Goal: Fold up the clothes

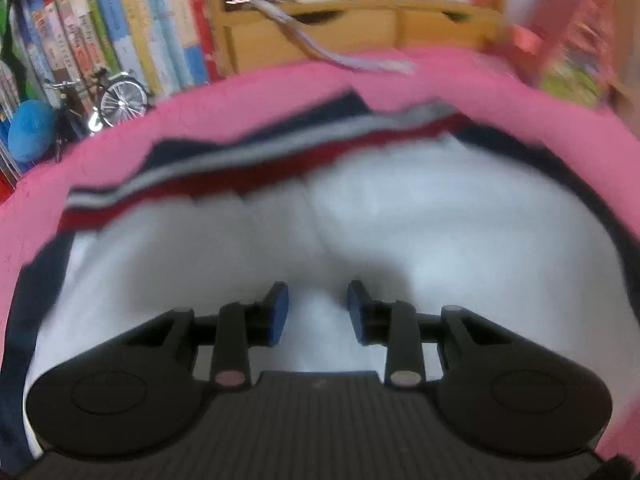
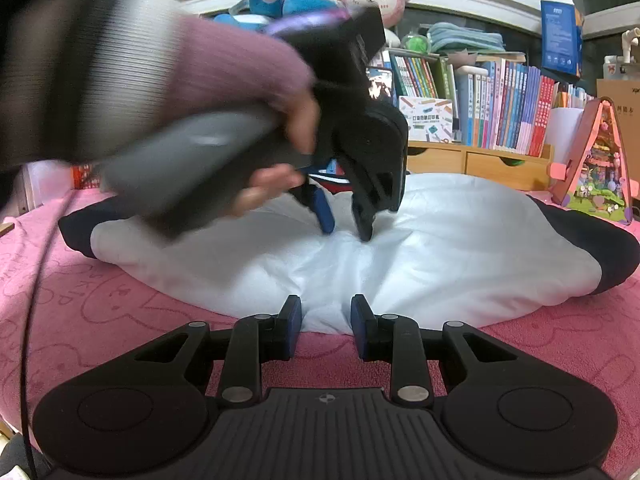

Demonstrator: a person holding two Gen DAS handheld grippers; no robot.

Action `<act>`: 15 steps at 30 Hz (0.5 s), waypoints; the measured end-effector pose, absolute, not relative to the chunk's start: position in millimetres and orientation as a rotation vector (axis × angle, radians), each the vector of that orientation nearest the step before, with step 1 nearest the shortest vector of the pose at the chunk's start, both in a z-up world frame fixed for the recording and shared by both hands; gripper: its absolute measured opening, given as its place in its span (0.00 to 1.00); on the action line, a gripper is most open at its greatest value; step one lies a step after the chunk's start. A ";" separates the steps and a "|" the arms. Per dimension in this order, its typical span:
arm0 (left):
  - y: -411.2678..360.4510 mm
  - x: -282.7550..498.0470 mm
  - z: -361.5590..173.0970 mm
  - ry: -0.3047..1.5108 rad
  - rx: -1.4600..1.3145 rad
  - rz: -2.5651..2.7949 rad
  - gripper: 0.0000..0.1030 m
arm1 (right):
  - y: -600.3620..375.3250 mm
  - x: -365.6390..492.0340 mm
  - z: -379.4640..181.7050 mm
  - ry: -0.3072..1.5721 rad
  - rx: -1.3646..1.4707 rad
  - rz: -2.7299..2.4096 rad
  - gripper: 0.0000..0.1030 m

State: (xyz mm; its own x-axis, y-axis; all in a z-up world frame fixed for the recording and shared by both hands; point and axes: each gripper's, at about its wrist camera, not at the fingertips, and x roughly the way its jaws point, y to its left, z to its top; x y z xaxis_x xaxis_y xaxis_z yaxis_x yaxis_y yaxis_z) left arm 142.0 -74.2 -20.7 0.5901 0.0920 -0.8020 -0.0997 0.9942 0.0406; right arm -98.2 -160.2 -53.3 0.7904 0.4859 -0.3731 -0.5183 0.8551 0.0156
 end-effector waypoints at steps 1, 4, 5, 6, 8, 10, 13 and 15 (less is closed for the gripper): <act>-67.6 153.9 -21.3 0.923 -0.027 0.134 0.32 | -160.5 -98.3 -53.5 0.377 -0.089 0.542 0.28; -49.0 176.5 -21.1 0.899 -0.103 0.172 0.32 | -161.7 -99.9 -54.4 0.373 -0.091 0.546 0.28; -45.0 180.2 -21.0 0.900 -0.135 0.182 0.32 | -162.2 -100.7 -54.6 0.372 -0.092 0.548 0.28; -46.5 177.6 -19.8 0.899 -0.126 0.184 0.32 | -162.7 -101.6 -54.9 0.372 -0.094 0.550 0.28; -49.4 172.5 -17.5 0.895 -0.108 0.187 0.31 | -163.8 -103.3 -55.4 0.370 -0.096 0.553 0.28; -51.0 159.7 -10.8 0.874 -0.115 0.179 0.30 | -166.3 -105.1 -55.8 0.370 -0.091 0.560 0.29; -55.6 129.8 6.5 0.811 -0.135 0.143 0.30 | -185.4 -101.6 -56.2 0.385 0.007 0.619 0.32; -66.6 100.9 19.9 0.750 -0.102 0.115 0.31 | -203.3 -95.0 -54.7 0.411 0.088 0.650 0.33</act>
